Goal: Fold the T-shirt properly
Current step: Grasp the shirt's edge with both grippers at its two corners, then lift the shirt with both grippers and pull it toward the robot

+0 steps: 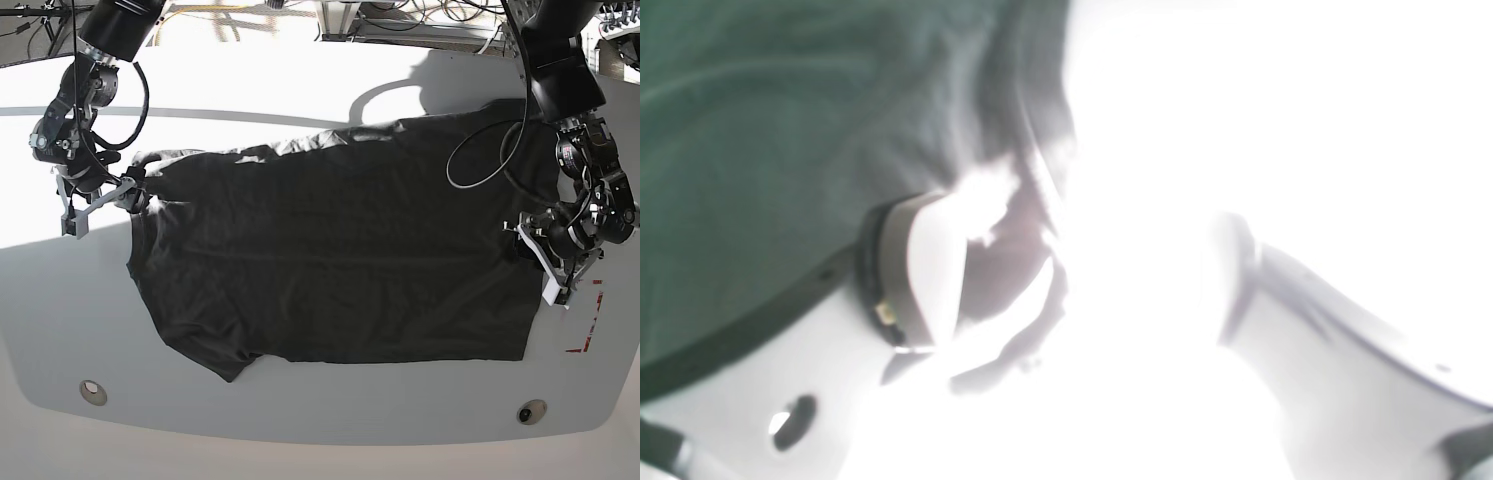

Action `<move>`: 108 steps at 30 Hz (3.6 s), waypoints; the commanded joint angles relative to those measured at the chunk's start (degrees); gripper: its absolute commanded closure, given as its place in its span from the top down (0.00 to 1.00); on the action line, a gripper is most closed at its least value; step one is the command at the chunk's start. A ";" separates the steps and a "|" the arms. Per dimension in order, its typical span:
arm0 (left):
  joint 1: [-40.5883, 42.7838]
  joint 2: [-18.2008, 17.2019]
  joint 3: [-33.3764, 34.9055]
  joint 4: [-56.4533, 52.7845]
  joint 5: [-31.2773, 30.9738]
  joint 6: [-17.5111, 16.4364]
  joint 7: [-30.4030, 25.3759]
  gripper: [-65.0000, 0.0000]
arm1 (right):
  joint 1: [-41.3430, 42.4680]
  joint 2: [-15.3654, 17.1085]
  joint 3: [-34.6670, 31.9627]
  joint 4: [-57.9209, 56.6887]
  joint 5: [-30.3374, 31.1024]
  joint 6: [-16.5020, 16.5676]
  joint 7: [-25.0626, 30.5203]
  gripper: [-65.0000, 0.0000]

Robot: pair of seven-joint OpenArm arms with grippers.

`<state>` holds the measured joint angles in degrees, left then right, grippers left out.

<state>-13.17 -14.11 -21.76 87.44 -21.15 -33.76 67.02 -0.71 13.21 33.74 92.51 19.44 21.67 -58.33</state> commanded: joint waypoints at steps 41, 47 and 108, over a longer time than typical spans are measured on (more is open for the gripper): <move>14.97 -1.67 -23.30 -0.01 -18.37 -0.13 2.29 0.48 | -4.08 -5.43 2.70 -1.92 6.54 4.75 -0.53 0.01; 16.73 -2.90 -21.89 -6.69 -21.89 -0.13 2.29 0.48 | -4.17 -5.43 2.70 -1.92 6.54 4.75 -0.53 0.03; 23.76 -4.22 -1.05 11.59 -23.38 -0.13 7.04 0.04 | -5.93 -5.78 2.70 9.42 6.80 4.75 -2.03 0.03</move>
<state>11.84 -17.37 -22.39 94.24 -43.46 -34.06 75.44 -6.57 6.70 36.27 97.23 25.82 26.13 -60.51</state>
